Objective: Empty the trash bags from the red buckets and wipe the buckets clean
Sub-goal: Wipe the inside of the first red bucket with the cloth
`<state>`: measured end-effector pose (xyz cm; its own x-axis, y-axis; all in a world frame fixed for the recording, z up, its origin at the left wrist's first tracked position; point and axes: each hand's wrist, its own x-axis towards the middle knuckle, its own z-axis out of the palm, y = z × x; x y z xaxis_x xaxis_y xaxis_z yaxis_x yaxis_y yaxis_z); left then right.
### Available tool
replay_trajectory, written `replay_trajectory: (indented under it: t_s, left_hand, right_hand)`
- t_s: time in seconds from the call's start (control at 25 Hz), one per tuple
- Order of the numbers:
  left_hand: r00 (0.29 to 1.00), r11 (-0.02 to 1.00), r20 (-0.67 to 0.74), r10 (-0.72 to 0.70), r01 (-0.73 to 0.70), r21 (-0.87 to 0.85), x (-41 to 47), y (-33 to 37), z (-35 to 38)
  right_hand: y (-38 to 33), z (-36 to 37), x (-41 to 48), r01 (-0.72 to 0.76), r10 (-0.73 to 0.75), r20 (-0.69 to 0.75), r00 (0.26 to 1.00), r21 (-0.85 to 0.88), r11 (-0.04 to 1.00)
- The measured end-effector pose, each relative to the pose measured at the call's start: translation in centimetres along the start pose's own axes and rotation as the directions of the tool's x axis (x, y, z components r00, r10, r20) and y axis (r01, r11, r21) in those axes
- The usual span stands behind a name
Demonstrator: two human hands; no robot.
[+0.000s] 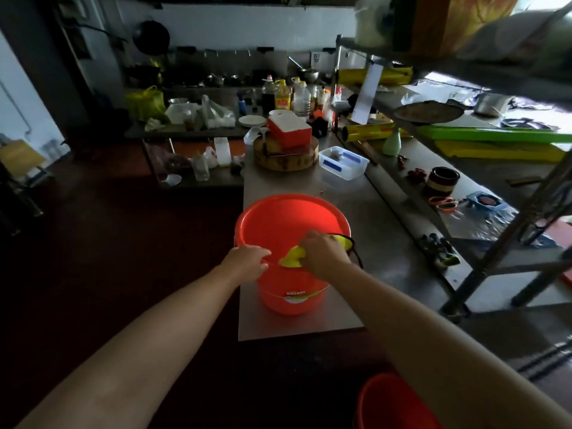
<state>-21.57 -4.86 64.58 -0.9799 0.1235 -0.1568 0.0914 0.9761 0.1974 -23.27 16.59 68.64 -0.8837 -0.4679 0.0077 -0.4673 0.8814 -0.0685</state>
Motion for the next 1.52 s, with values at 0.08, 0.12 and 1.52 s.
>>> replay_trajectory:
  t_s: [0.08, 0.12, 1.52]
  left_hand:
    - [1.0, 0.999, 0.021, -0.004, 0.003, 0.043, -0.5, 0.2, 0.8]
    - [1.0, 0.999, 0.025, -0.003, 0.002, 0.044, -0.6, 0.3, 1.2]
    - [0.953, 0.933, 0.046, 0.3, -0.303, 0.196, -0.3, 3.8, 6.0]
  right_hand:
    - [-0.7, 2.1, -0.4, 0.039, -0.038, 0.056, 0.998, -0.011, 0.999]
    - [-0.6, 2.7, -0.5, 0.023, -0.026, 0.096, 0.995, 0.029, 0.999]
    - [5.8, 7.5, 1.4, 0.448, -0.423, 0.182, 0.888, -0.13, 0.885]
